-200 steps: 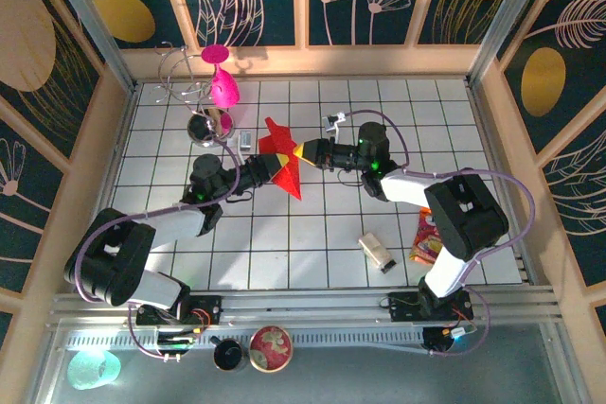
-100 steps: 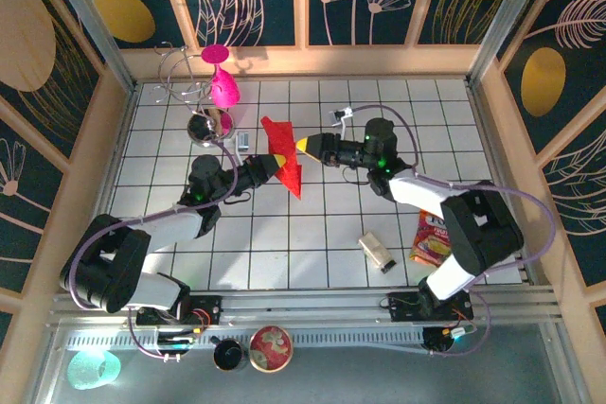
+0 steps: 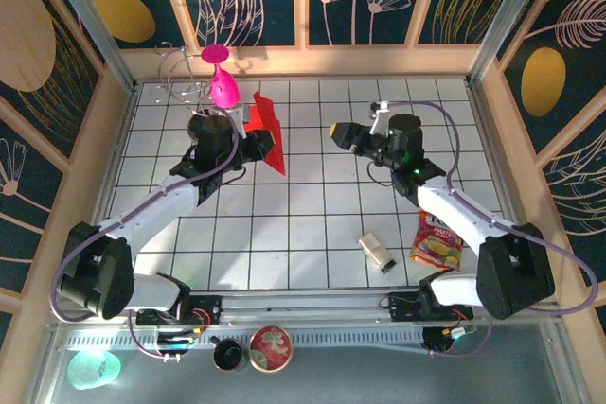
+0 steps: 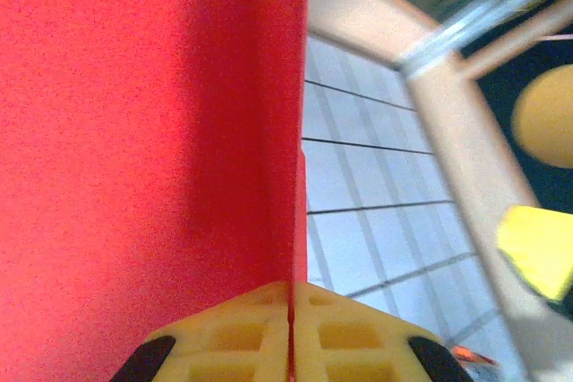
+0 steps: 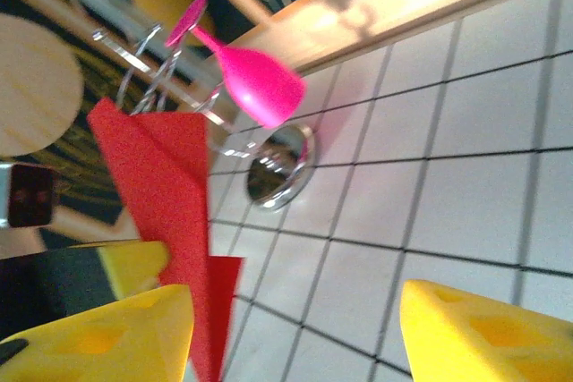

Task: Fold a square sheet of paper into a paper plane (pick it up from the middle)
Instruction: Turn over a paper plane at the center of the table.

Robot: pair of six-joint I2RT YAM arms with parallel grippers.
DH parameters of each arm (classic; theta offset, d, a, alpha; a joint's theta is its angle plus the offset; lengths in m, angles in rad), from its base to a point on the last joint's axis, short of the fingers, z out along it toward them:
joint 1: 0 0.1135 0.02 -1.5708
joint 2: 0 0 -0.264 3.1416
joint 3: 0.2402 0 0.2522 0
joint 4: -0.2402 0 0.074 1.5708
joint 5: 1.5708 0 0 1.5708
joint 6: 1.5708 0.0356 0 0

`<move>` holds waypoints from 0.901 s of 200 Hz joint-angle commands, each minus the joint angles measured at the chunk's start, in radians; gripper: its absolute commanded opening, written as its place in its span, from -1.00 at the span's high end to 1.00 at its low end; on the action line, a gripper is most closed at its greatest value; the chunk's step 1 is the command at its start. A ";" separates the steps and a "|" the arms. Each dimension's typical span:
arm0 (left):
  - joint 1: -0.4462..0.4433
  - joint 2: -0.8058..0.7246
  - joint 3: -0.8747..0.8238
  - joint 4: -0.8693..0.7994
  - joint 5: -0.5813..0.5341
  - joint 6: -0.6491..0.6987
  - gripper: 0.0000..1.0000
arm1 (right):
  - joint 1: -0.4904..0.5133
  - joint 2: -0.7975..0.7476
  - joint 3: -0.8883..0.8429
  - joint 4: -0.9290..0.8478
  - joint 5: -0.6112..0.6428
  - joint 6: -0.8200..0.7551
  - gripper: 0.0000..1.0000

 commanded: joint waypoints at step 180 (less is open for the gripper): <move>-0.285 0.767 0.592 -0.850 -1.124 0.120 0.88 | -0.247 -0.101 -0.166 -0.060 0.195 -0.033 -0.28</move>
